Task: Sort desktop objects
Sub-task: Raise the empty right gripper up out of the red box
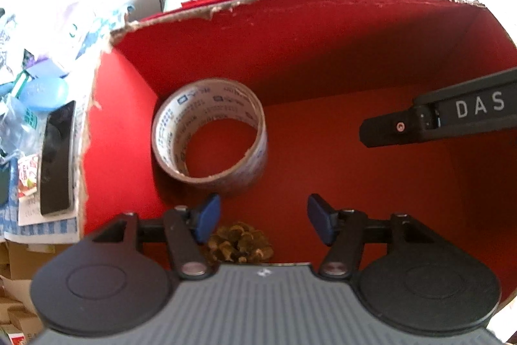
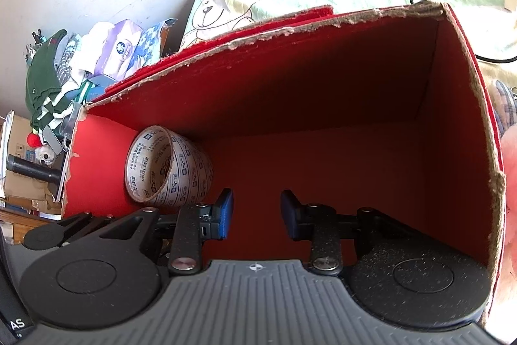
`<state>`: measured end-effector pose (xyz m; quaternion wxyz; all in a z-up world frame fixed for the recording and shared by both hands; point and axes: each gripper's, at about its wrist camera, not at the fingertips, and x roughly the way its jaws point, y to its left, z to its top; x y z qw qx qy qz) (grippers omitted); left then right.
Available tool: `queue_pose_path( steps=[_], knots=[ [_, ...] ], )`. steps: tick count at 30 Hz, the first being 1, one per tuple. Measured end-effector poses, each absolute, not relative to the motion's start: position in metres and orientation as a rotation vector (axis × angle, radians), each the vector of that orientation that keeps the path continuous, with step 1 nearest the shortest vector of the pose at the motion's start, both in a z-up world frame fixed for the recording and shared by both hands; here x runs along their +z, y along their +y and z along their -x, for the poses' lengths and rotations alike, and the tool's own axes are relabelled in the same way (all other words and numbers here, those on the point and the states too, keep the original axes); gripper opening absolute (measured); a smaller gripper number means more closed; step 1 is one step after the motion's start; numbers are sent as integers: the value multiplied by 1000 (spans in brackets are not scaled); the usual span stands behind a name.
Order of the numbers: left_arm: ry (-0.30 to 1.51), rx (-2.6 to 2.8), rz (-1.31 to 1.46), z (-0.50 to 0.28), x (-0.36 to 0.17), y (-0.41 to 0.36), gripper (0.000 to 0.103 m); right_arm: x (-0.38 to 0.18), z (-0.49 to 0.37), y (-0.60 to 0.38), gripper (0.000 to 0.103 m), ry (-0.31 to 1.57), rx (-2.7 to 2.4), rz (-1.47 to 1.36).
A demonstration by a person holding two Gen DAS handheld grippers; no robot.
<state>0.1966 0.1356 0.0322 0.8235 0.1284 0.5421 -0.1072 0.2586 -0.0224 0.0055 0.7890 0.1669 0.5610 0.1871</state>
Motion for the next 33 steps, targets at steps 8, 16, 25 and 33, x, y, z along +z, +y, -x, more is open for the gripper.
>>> queue_pose_path(
  steps=[8, 16, 25, 33],
  knots=[
    [1108, -196, -267, -197, 28, 134, 66, 6, -259, -23, 36, 1200, 398, -366],
    [1097, -193, -271, -192, 29, 133, 66, 7, -257, -23, 36, 1184, 395, -367],
    [1094, -190, -277, -196, 22, 132, 66, 11, -252, -23, 36, 1150, 385, -330],
    [1099, -192, -279, -202, 19, 131, 67, 14, -253, -29, 36, 1098, 365, -362]
  ],
)
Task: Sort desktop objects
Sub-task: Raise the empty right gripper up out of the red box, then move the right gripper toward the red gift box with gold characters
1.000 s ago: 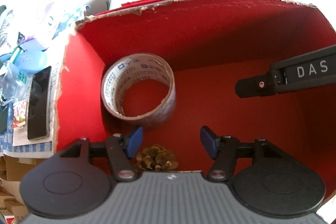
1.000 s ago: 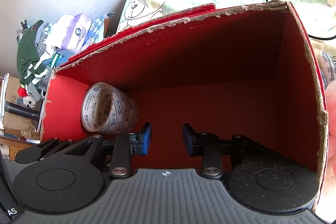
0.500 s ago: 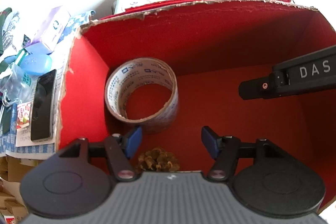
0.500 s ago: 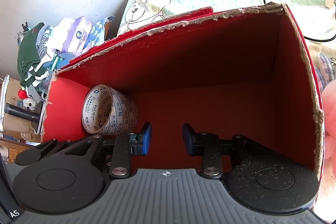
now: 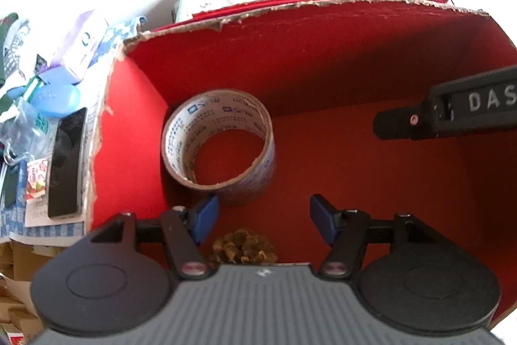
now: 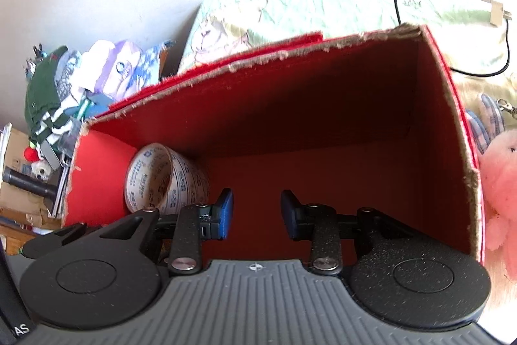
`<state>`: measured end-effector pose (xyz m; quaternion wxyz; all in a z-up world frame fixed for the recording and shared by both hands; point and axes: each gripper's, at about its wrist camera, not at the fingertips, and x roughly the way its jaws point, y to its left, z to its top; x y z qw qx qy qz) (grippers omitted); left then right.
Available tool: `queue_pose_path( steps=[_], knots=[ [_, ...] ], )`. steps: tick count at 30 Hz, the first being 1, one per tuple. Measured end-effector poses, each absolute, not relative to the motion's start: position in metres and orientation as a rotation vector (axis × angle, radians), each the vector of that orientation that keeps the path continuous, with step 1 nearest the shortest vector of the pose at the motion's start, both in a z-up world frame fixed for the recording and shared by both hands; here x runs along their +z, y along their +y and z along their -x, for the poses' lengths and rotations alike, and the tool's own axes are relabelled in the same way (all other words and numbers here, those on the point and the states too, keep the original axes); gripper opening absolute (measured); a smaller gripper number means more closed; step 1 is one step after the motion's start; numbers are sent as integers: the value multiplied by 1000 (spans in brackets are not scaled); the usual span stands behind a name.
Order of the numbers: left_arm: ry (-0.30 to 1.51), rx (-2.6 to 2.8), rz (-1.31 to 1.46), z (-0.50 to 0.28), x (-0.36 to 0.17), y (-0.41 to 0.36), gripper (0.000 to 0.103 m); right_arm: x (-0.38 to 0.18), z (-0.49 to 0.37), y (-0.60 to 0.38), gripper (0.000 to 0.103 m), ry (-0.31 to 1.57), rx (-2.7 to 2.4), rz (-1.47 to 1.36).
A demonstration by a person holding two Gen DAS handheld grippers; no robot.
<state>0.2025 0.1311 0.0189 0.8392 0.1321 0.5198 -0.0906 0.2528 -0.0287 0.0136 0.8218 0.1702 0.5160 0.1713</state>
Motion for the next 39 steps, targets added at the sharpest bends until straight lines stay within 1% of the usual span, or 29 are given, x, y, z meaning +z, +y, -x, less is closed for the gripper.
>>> queue_pose_path(
  steps=[2, 7, 8, 10, 11, 15, 19, 22, 24, 25, 27, 31, 32, 34, 36, 38, 39],
  knots=[
    [1102, -192, -268, -192, 34, 127, 67, 16, -251, -29, 36, 1071, 366, -363],
    [1092, -179, -248, -194, 32, 126, 68, 21, -244, -33, 36, 995, 393, -370],
    [1088, -181, -232, -199, 34, 135, 69, 22, -242, -34, 36, 974, 396, -371],
    [1068, -180, -214, -193, 45, 134, 75, 26, -236, -36, 36, 924, 401, -371],
    [1050, -173, -221, -189, 50, 132, 76, 28, -234, -37, 36, 900, 403, -371],
    [980, -135, -267, -169, 66, 125, 76, 37, -220, -35, 36, 786, 358, -345],
    [932, -121, -248, -159, 81, 128, 76, 50, -198, -28, 37, 665, 335, -249],
    [907, -121, -211, -163, 79, 137, 78, 58, -180, -26, 37, 599, 338, -223],
    [891, -124, -184, -154, 91, 140, 81, 64, -168, -29, 42, 557, 333, -230],
    [881, -125, -172, -150, 95, 141, 84, 68, -163, -31, 43, 538, 329, -235],
    [854, -132, -156, -147, 93, 143, 88, 74, -153, -32, 43, 509, 325, -242],
    [806, -144, -146, -133, 94, 140, 88, 87, -128, -42, 44, 464, 341, -287],
    [794, -151, -138, -127, 96, 139, 89, 89, -123, -44, 48, 451, 338, -289],
    [772, -173, -113, -117, 102, 139, 95, 91, -111, -44, 51, 414, 327, -279],
    [750, -186, -92, -107, 105, 138, 95, 92, -101, -46, 60, 383, 317, -261],
    [729, -194, -69, -99, 109, 140, 95, 92, -92, -49, 66, 359, 310, -251],
    [718, -199, -54, -95, 110, 141, 95, 92, -89, -51, 67, 355, 313, -253]
  ],
)
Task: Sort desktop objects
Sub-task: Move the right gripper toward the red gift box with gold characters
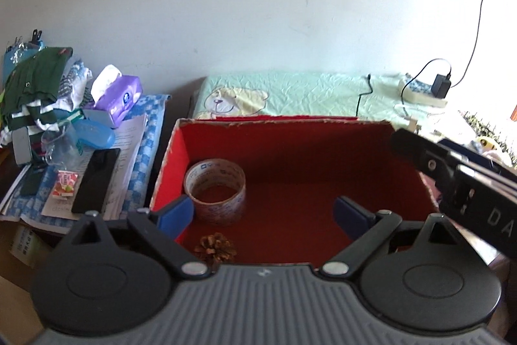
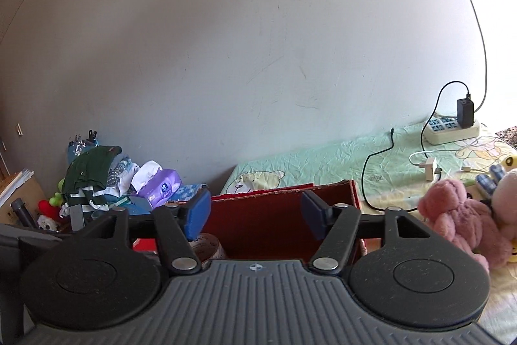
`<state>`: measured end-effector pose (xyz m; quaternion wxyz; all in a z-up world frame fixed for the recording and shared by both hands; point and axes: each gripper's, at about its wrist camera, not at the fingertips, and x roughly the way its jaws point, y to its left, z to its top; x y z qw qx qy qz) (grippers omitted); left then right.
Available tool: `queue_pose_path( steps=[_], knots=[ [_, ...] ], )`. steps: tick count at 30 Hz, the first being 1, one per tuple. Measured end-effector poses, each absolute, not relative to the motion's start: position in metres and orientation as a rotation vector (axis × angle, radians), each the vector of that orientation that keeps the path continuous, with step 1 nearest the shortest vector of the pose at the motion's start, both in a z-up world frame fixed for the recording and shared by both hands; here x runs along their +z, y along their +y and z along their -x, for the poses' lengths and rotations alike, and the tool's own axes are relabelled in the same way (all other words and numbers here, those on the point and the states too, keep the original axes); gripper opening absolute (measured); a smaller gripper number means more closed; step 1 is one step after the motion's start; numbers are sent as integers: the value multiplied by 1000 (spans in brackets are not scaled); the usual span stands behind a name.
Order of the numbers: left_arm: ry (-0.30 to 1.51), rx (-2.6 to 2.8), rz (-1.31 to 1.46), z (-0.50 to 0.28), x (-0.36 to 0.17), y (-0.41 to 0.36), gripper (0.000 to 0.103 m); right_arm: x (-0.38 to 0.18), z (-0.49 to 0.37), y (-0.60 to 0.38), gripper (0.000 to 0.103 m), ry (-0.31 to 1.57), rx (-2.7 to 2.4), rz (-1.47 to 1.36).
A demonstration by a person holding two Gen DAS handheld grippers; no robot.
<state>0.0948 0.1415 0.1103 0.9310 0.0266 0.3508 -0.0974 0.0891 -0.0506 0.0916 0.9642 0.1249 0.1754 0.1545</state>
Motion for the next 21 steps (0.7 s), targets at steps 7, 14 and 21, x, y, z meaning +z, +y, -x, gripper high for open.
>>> queue_pose_path(
  steps=[7, 14, 21],
  knots=[
    [651, -196, 0, -61, 116, 155, 95, 92, -64, -79, 68, 344, 341, -310],
    [764, -163, 92, -42, 96, 155, 95, 79, -57, -111, 68, 444, 371, -355],
    [908, -246, 124, -26, 57, 128, 95, 45, -56, -128, 66, 637, 405, -325]
  ],
)
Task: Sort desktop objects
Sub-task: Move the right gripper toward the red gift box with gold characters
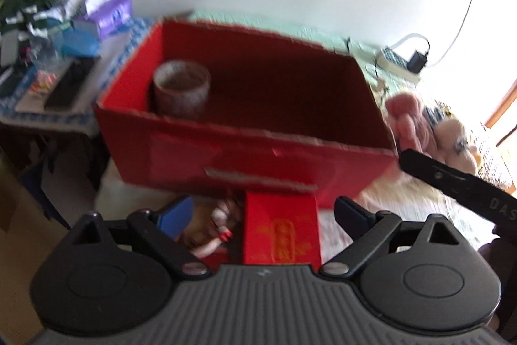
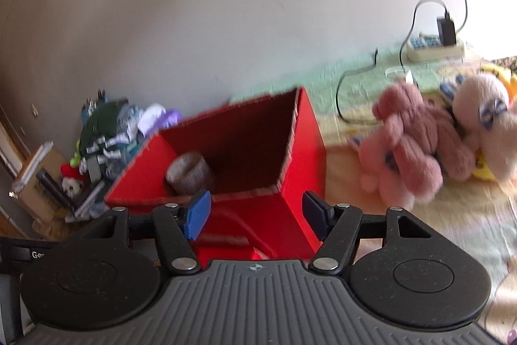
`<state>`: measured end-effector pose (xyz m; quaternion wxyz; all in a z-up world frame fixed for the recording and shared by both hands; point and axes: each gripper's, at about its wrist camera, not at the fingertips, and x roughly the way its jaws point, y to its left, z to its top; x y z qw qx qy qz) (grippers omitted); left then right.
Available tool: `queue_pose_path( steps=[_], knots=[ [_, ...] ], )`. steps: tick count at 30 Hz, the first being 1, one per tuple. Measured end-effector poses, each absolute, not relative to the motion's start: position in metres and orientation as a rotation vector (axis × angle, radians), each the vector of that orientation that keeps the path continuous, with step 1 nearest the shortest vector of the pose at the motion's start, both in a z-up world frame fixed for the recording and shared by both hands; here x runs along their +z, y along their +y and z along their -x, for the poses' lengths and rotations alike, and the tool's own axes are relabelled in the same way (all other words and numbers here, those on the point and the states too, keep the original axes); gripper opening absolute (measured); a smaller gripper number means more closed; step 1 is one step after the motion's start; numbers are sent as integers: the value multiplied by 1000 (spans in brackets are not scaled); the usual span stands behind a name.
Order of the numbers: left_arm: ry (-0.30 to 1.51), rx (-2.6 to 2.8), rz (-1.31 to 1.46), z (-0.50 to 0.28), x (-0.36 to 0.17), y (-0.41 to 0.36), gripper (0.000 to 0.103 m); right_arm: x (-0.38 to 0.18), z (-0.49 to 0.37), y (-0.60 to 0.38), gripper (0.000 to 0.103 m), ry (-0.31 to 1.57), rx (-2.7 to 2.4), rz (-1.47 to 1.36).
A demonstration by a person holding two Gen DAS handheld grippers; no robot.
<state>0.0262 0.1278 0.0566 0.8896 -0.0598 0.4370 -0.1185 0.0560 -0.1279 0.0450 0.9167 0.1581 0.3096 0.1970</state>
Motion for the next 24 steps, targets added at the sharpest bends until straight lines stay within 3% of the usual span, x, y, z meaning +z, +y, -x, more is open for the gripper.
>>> queue_pose_path(
  steps=[9, 24],
  knots=[
    [1042, -203, 92, -23, 11, 105, 95, 4, -65, -135, 52, 866, 485, -417],
    [1115, -280, -36, -25, -15, 74, 94, -30, -80, -129, 51, 1058, 541, -554]
  ],
)
